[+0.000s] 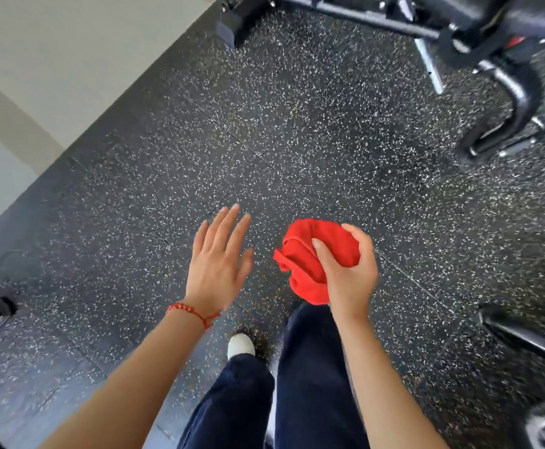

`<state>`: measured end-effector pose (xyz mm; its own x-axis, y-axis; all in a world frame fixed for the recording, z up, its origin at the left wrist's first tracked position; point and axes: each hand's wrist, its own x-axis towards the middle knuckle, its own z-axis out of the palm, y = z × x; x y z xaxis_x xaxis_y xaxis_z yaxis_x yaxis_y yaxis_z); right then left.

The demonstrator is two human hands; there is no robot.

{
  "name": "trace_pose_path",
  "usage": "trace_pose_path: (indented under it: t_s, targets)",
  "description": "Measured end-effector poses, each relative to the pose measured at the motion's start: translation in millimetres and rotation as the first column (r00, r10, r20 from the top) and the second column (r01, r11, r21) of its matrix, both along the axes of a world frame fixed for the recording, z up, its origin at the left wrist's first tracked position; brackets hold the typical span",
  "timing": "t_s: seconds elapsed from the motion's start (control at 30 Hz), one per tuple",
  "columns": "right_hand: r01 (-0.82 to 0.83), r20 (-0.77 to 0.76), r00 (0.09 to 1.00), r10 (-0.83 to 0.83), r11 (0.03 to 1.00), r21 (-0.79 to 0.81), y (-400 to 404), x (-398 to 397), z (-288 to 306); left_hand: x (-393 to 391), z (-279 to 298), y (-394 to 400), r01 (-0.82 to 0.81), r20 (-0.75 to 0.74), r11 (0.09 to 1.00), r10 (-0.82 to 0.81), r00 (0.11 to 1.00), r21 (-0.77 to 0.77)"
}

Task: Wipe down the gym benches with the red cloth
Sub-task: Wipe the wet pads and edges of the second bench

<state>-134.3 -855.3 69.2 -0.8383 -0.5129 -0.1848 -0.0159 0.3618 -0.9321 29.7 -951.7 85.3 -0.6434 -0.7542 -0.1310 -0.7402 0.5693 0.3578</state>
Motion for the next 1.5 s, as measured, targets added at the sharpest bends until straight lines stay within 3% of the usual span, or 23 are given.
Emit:
trace_pose_path:
  t_s: [0.23,0.57,0.93,1.13,1.5]
  targets:
    - [-0.011,0.045,0.999,0.01,0.999,0.033,-7,-85,6,-93,6,-18,0.054,0.038,0.998,-0.054,0.998,0.013]
    - [0.109,0.009,0.994,-0.109,0.994,0.021,-11,-217,22,-235,22,-48,0.151,0.007,0.988,-0.151,0.988,-0.011]
    - [0.267,0.023,0.963,-0.269,0.962,0.051,-33,-284,17,-333,11,-96,0.335,-0.022,0.942,-0.335,0.942,-0.017]
    - [0.38,0.049,0.921,-0.386,0.92,0.093,-64,-313,17,-379,11,-139,0.406,-0.002,0.914,-0.406,0.914,0.021]
    - [0.562,-0.018,0.827,-0.562,0.827,0.01,-98,-422,25,-493,16,-186,0.528,-0.027,0.849,-0.528,0.849,0.001]
